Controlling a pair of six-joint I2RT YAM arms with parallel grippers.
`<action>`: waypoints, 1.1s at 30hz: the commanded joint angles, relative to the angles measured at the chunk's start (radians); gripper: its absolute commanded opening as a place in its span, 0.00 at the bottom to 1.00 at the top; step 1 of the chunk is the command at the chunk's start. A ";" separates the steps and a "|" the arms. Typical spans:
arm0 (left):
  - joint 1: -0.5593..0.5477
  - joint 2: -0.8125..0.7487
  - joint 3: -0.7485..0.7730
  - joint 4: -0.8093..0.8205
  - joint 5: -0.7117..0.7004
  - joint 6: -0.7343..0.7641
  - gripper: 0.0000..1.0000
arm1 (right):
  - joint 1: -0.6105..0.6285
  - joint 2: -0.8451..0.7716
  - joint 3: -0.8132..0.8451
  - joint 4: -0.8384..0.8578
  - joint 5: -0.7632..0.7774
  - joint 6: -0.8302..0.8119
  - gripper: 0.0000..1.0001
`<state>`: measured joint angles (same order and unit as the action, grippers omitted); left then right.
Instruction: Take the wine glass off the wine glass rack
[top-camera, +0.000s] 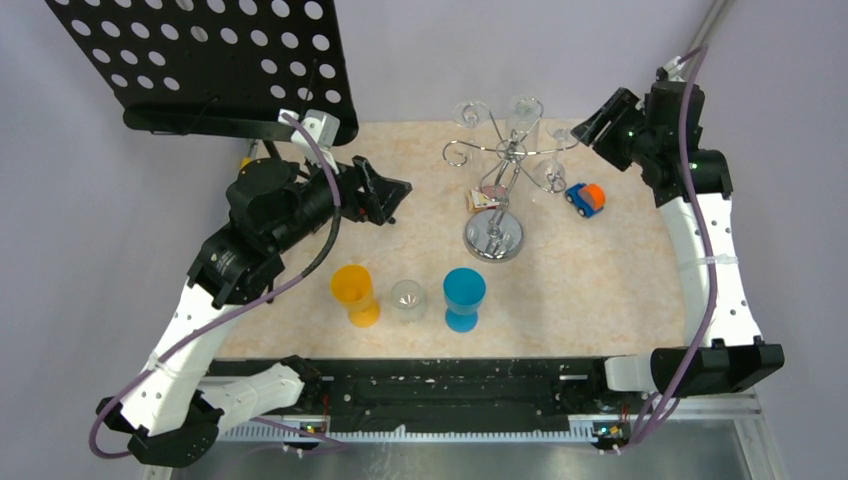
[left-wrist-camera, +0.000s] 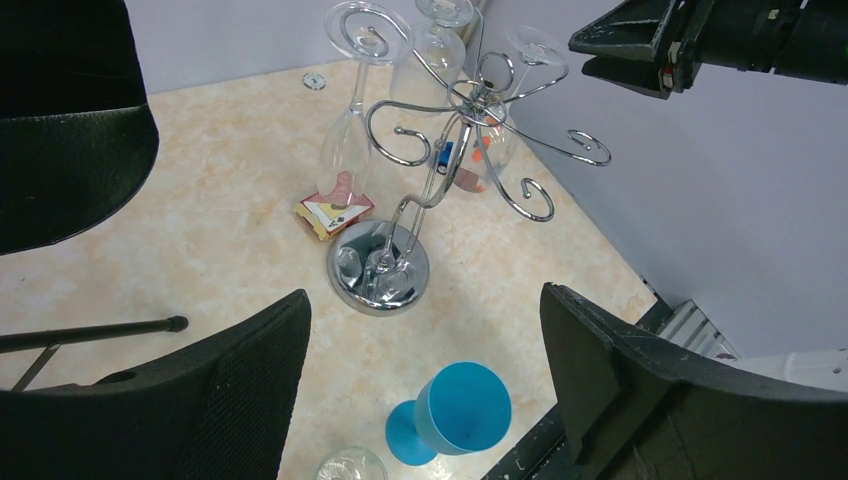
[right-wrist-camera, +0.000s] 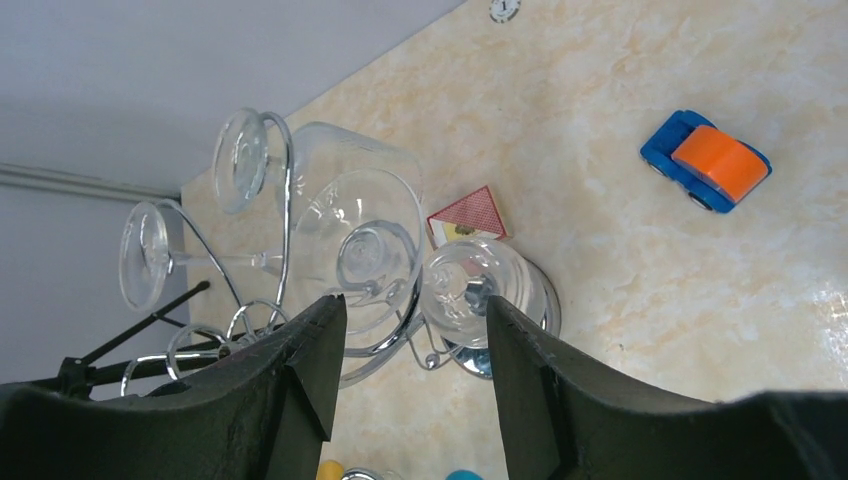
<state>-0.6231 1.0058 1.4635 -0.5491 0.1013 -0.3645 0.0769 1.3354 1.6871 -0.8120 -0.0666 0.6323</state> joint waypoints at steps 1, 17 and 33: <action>0.002 -0.008 -0.004 0.023 0.017 0.004 0.88 | -0.028 -0.016 -0.047 0.140 -0.054 -0.014 0.55; 0.003 -0.021 -0.022 0.037 0.051 -0.017 0.88 | -0.029 -0.003 -0.099 0.272 -0.132 -0.054 0.35; 0.003 -0.023 -0.021 0.036 0.056 -0.016 0.88 | -0.029 -0.007 -0.177 0.388 -0.213 0.087 0.23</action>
<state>-0.6231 1.0031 1.4452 -0.5468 0.1425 -0.3721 0.0536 1.3361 1.5322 -0.5148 -0.2146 0.6380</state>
